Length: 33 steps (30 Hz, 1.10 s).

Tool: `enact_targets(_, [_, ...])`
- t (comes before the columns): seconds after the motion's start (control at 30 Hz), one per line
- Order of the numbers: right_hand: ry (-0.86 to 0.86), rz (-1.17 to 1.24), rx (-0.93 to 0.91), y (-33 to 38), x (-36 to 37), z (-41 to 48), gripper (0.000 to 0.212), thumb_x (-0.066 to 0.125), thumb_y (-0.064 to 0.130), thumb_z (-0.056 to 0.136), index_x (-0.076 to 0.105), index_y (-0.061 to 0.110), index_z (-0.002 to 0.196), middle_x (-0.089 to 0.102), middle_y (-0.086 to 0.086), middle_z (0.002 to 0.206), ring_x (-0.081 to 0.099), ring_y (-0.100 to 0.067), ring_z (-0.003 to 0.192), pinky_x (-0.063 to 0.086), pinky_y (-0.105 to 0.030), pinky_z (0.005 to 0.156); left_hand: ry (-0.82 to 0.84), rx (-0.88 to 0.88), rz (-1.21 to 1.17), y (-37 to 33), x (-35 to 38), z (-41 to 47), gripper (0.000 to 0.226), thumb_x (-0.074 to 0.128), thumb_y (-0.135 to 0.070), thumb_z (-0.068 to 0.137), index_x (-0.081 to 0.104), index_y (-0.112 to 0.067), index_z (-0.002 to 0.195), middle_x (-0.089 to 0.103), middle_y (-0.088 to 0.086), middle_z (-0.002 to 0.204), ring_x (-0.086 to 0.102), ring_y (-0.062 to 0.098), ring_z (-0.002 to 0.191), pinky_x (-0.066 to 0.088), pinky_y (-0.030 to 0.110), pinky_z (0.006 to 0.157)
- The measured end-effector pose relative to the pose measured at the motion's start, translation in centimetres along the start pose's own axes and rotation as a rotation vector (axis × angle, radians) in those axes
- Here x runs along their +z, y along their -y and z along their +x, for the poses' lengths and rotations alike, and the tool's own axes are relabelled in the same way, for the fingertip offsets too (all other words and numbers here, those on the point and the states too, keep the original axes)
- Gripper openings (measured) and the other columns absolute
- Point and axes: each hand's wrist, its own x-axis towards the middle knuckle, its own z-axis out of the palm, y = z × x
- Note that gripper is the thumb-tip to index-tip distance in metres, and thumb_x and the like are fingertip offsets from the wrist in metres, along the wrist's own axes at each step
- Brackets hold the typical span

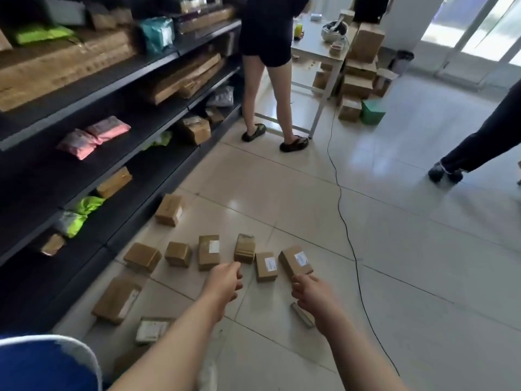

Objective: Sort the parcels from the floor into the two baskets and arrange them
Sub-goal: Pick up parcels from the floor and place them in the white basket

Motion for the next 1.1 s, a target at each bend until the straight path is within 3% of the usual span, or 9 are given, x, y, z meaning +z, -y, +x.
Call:
enact_targets(0.13, [0.005,0.007,0.056,1.6,0.6,6.9,0.012,0.052,0.012,0.093,0.059,0.011,0.083,0.051,-0.006,0.076,0.045,-0.019,0.070,0.031,-0.024,0.055,0.009,-0.048,0.017,-1.8,2.2,7.2,0.019,0.046,-0.026,0.094,0.058,-0.013,0.087,0.055,0.007,0.083,0.049,0.021,0.080,0.039,0.034,0.069])
enact_targets(0.3, [-0.055,-0.020,0.096,3.1,1.9,17.0,0.012,0.053,0.018,0.091,0.058,0.015,0.080,0.051,-0.006,0.076,0.042,-0.020,0.075,0.030,-0.031,0.063,0.041,-0.129,0.011,-3.7,4.8,17.8,0.016,0.046,-0.021,0.096,0.055,-0.015,0.084,0.053,0.006,0.088,0.048,0.021,0.082,0.035,0.028,0.060])
enact_targets(0.47, [-0.051,-0.066,0.139,2.2,3.8,28.0,0.012,0.050,0.017,0.092,0.055,0.016,0.081,0.046,-0.007,0.076,0.039,-0.019,0.074,0.028,-0.030,0.061,0.042,-0.219,0.053,-2.6,7.3,29.3,0.017,0.045,-0.022,0.098,0.056,-0.014,0.087,0.053,0.007,0.089,0.048,0.021,0.082,0.035,0.027,0.059])
enact_targets(0.6, [-0.061,-0.136,0.138,-0.6,5.5,37.5,0.022,0.048,0.014,0.094,0.057,0.017,0.074,0.050,0.002,0.069,0.042,-0.013,0.061,0.031,-0.022,0.053,0.028,-0.291,0.067,0.9,10.0,38.8,0.011,0.046,-0.020,0.095,0.054,-0.014,0.089,0.052,0.007,0.087,0.047,0.021,0.080,0.031,0.027,0.057])
enact_targets(0.77, [-0.084,-0.236,0.139,-6.2,7.5,49.7,0.019,0.048,0.014,0.097,0.065,0.013,0.105,0.060,0.004,0.083,0.055,-0.012,0.077,0.040,-0.021,0.059,0.016,-0.382,0.094,8.3,13.7,50.1,0.015,0.048,-0.022,0.091,0.055,-0.013,0.082,0.055,0.007,0.081,0.049,0.022,0.077,0.036,0.029,0.066])
enact_targets(0.9, [-0.062,-0.291,0.164,-12.3,9.0,59.7,0.025,0.046,0.013,0.097,0.066,0.009,0.113,0.060,0.004,0.087,0.051,-0.003,0.071,0.040,-0.017,0.058,0.003,-0.395,0.142,14.9,16.7,58.6,0.017,0.046,-0.022,0.087,0.046,-0.017,0.070,0.047,0.004,0.069,0.042,0.022,0.064,0.034,0.033,0.069])
enact_targets(0.97, [-0.046,-0.298,0.181,-15.4,9.5,63.8,0.027,0.047,0.015,0.096,0.065,0.008,0.115,0.063,0.002,0.091,0.055,-0.006,0.073,0.042,-0.019,0.057,-0.007,-0.401,0.167,17.9,18.2,62.1,0.021,0.045,-0.022,0.088,0.046,-0.016,0.067,0.044,0.005,0.066,0.038,0.022,0.059,0.033,0.030,0.066])
enact_targets(1.03, [-0.023,-0.310,0.198,-18.4,10.1,67.0,0.023,0.047,0.016,0.097,0.060,0.010,0.115,0.064,0.000,0.098,0.058,-0.010,0.078,0.043,-0.020,0.058,0.017,-0.393,0.182,20.4,19.5,64.8,0.021,0.045,-0.020,0.093,0.054,-0.014,0.075,0.055,0.016,0.081,0.042,0.020,0.066,0.034,0.027,0.065])
enact_targets(1.1, [0.009,-0.320,0.236,-20.7,10.6,69.2,0.017,0.047,0.017,0.097,0.055,0.007,0.109,0.064,0.001,0.097,0.062,-0.016,0.085,0.047,-0.025,0.064,0.040,-0.393,0.176,22.2,20.7,66.9,0.020,0.045,-0.018,0.097,0.061,-0.015,0.107,0.061,0.015,0.114,0.046,0.018,0.082,0.037,0.026,0.072])
